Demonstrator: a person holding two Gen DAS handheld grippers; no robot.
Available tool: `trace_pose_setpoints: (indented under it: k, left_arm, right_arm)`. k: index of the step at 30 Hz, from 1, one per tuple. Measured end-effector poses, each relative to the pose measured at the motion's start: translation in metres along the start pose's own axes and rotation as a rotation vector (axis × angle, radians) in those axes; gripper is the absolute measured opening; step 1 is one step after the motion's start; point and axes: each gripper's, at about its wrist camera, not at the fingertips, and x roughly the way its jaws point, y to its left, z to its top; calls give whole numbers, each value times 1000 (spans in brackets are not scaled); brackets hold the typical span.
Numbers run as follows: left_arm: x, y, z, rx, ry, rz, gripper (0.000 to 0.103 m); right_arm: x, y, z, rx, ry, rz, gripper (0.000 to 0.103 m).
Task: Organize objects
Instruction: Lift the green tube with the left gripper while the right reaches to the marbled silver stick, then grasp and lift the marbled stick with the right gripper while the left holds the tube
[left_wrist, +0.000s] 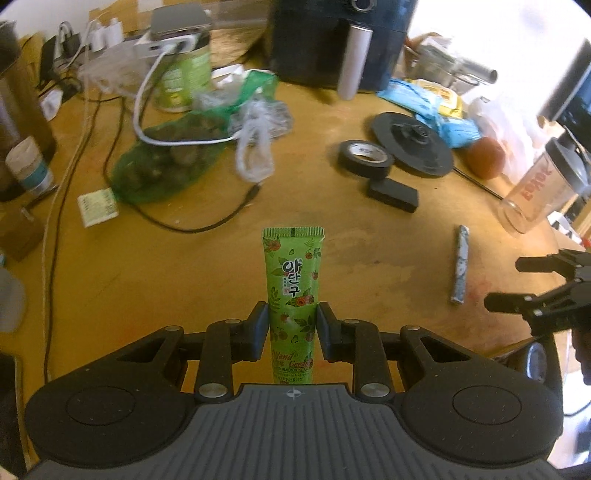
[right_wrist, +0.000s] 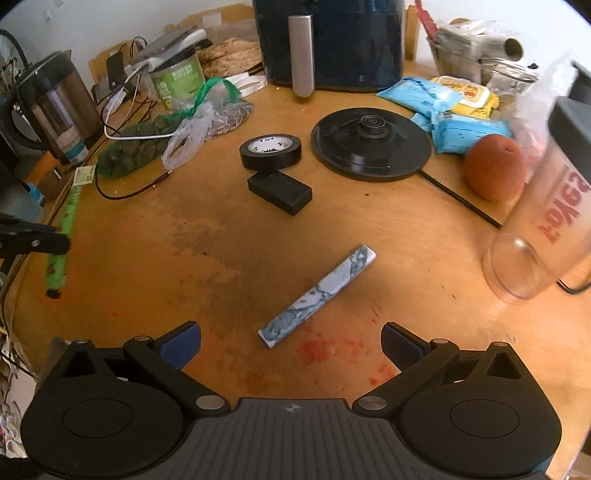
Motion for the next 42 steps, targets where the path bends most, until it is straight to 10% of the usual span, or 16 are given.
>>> trace_pose_setpoints:
  k: [14,20,25,42]
  left_arm:
    - [-14,21,-19,-86,-2,24,28]
    - [-17,24,-21,-105,-4,25,28]
    - [-16,23,-21,-110,-3,21,28]
    - [-13,7,-12,-76,-7,-2,28]
  right_arm:
    - [53,-5,28,-29,91,-81,74]
    - [62,-5,28,-50,113,-109,54]
    - [59,-8,28,-55,94,-99,17]
    - [38,-17,27,-67,48,-33,17]
